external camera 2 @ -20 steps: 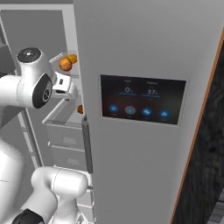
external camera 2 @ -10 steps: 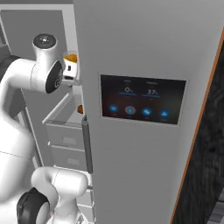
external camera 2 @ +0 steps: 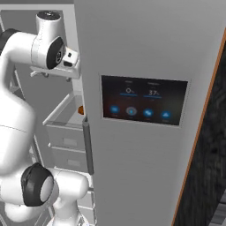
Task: Take the peach, mango, and chicken drumstick from the freezer and place them in the bowl on the counter.
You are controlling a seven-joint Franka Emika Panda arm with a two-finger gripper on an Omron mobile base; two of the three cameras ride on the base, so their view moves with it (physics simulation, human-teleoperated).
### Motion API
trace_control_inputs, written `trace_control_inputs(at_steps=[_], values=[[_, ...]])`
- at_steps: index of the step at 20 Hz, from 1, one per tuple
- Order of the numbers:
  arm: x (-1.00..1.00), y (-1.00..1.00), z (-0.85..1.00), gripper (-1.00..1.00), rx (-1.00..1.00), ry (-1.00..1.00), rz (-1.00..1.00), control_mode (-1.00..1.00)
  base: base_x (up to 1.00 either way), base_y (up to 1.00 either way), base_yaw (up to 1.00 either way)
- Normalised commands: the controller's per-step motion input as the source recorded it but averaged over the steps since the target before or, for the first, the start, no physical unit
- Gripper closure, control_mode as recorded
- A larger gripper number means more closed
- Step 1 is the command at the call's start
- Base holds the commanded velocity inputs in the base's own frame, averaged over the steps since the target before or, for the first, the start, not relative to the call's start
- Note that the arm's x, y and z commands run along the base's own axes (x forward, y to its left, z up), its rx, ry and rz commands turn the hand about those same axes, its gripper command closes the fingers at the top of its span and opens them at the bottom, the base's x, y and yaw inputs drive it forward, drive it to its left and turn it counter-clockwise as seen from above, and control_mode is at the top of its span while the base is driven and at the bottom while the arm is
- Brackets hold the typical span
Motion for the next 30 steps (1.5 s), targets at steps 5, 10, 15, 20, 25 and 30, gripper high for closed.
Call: trace_control_inputs(at_steps=[5, 10, 15, 20, 25, 30], values=[[0.17, 0.03, 0.01, -1.00, -0.03, -0.25, 0.02, -1.00, 0.00, 0.00, 0.00], [0.16, 0.03, -0.03, -1.00, -0.03, -0.27, 0.01, -1.00, 0.00, 0.00, 0.00], [0.43, 0.00, -0.20, -1.00, -0.01, -0.15, 0.00, -1.00, 0.00, 0.00, 0.00], [0.58, 0.01, 0.04, -1.00, 0.00, -0.01, 0.00, -1.00, 0.00, 0.00, 0.00], [0.32, 0.04, 0.11, -1.00, 0.00, 0.00, 0.00, -1.00, 0.00, 0.00, 0.00], [0.22, 0.09, -0.04, -1.00, 0.00, -0.01, 0.00, -1.00, 0.00, 0.00, 0.00]])
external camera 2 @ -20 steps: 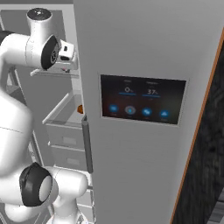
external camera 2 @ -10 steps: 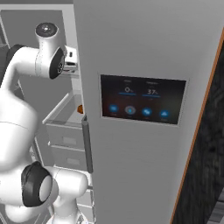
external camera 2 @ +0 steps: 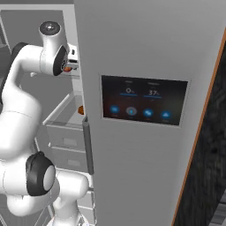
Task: Take the peach, mango, and chicken drumstick from the freezer and place them in the bowl on the counter.
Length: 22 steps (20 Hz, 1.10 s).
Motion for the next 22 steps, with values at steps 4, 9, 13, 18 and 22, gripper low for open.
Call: trace_control_inputs(at_steps=[4, 9, 13, 18, 22], values=[[0.01, 0.00, -0.04, -1.00, 0.00, 0.00, 0.00, -1.00, 0.00, 0.00, 0.00], [0.21, 0.00, 0.00, -1.00, 0.00, 0.00, 0.00, -1.00, 0.00, 0.00, 0.00], [0.38, 0.01, 0.00, -1.00, 0.00, 0.00, 0.00, -1.00, 0.00, 0.00, 0.00], [0.28, 0.02, 0.00, -1.00, 0.00, 0.00, 0.00, -1.00, 0.00, 0.00, 0.00], [0.03, 0.02, 0.00, -1.00, 0.00, 0.00, 0.00, -1.00, 0.00, 0.00, 0.00]])
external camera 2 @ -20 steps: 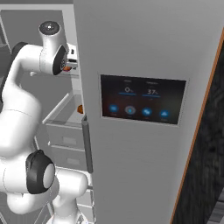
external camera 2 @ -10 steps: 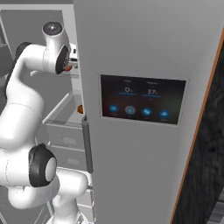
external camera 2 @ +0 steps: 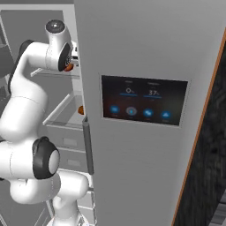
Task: Take the peach, mango, and chicken drumstick from the freezer and place them in the bowl on the counter.
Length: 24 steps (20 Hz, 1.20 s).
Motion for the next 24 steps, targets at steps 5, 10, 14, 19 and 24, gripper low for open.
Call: trace_control_inputs(at_steps=[5, 10, 14, 19, 24], values=[[-0.09, 0.02, -0.01, -1.00, 0.00, 0.00, 0.00, -1.00, 0.00, 0.00, 0.00], [-0.17, 0.03, -0.09, -1.00, 0.00, 0.00, 0.00, -1.00, 0.00, 0.00, 0.00], [-0.03, 0.00, -0.16, -1.00, 0.00, -0.04, 0.00, -1.00, 0.00, 0.00, 0.00], [0.00, 0.00, -0.06, -1.00, 0.00, -0.10, 0.00, -1.00, 0.00, 0.00, 0.00], [0.01, 0.04, 0.00, 1.00, 0.00, -0.03, 0.00, -1.00, 0.00, 0.00, 0.00]])
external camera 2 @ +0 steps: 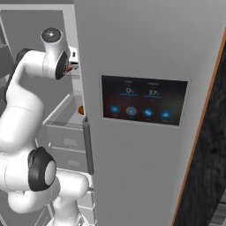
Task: Take the peach, mango, and chicken drumstick from the freezer and place them in the bowl on the counter.
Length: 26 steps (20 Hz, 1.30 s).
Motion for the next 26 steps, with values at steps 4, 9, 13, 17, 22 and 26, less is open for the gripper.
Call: trace_control_inputs(at_steps=[4, 9, 13, 17, 22, 26], values=[[0.00, 0.02, 0.00, 1.00, 0.00, -0.01, 0.00, -1.00, 0.00, 0.00, 0.00], [-0.38, -0.01, 0.01, 1.00, 0.00, -0.01, 0.00, -1.00, 0.00, 0.00, 0.00], [-0.94, -0.26, 0.02, 1.00, 0.00, -0.02, 0.00, -1.00, 0.00, 0.00, 0.00], [-1.00, -0.28, 0.00, 1.00, 0.00, -0.02, 0.00, -1.00, 0.00, 0.00, 0.00], [-1.00, -0.06, 0.01, 1.00, 0.00, -0.01, 0.00, -1.00, 0.00, 0.00, 0.00], [-1.00, 0.01, 0.06, 1.00, 0.00, 0.01, 0.00, -1.00, 0.00, 0.00, 0.00]])
